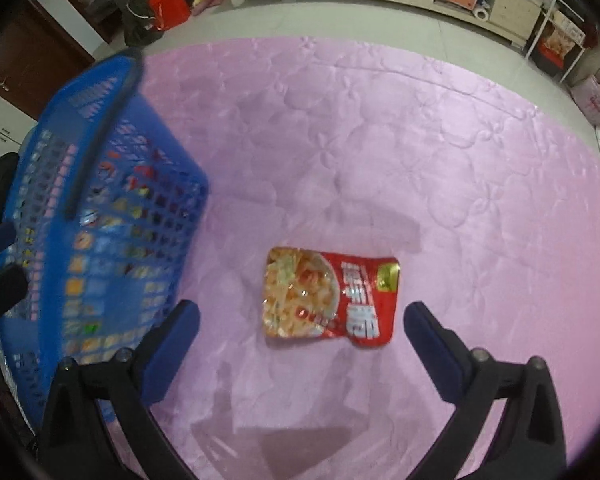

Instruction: Organize snacks

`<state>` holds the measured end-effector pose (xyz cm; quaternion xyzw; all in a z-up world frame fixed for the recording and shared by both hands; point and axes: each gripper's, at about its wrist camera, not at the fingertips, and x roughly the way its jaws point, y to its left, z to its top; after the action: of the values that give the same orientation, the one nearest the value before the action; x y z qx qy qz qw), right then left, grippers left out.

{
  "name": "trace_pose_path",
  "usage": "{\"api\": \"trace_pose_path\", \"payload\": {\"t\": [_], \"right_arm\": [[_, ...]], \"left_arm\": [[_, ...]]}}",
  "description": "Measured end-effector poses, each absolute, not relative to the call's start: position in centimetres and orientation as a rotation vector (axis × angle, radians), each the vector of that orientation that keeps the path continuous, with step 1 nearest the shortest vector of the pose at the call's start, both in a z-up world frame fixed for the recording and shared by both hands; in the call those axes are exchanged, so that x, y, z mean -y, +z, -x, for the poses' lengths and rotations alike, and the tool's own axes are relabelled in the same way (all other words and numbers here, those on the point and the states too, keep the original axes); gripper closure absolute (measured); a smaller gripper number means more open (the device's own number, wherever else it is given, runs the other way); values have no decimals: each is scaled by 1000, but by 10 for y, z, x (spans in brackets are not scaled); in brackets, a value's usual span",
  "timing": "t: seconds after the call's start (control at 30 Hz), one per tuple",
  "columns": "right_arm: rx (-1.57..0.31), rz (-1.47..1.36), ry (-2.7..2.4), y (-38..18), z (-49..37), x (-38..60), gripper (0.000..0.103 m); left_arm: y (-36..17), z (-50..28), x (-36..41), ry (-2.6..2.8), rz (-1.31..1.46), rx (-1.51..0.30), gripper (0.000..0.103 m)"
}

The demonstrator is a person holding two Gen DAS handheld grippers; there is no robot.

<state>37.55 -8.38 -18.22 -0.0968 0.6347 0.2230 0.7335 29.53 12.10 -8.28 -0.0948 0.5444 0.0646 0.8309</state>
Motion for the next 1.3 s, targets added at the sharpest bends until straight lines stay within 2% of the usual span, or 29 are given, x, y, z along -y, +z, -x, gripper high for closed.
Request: {"api": "trace_pose_path", "payload": {"t": [0.2, 0.33, 0.47, 0.63, 0.67, 0.73, 0.77, 0.8, 0.93, 0.97, 1.0, 1.3], "right_arm": [[-1414, 287, 454, -208, -382, 83, 0], [-1452, 236, 439, -225, -384, 89, 0], [-1401, 403, 431, -230, -368, 72, 6], [-1373, 394, 436, -230, -361, 66, 12], [-1371, 394, 437, -227, -360, 66, 15], [-1367, 365, 436, -217, -361, 67, 28], [-1379, 331, 438, -211, -366, 66, 36], [-1379, 313, 428, -208, -368, 70, 49], [-1394, 250, 443, -205, -373, 80, 63], [-1381, 252, 436, -204, -372, 83, 72], [-1363, 270, 420, -201, -370, 85, 103], [-1348, 210, 494, -190, -334, 99, 101]], "left_arm": [[-86, -297, -120, 136, 187, -1160, 24], [-88, -296, -123, 130, 197, -1176, 24], [-89, -294, -121, 131, 185, -1178, 24], [-90, -292, -120, 128, 182, -1179, 24], [-90, -292, -120, 131, 183, -1180, 24], [-89, -291, -119, 133, 188, -1179, 24], [-89, -290, -120, 136, 193, -1179, 24], [-89, -290, -120, 136, 197, -1178, 24], [-88, -289, -121, 139, 218, -1174, 24], [-87, -288, -120, 138, 219, -1172, 24], [-86, -287, -118, 137, 215, -1169, 24], [-78, -271, -117, 144, 214, -1152, 24]]}}
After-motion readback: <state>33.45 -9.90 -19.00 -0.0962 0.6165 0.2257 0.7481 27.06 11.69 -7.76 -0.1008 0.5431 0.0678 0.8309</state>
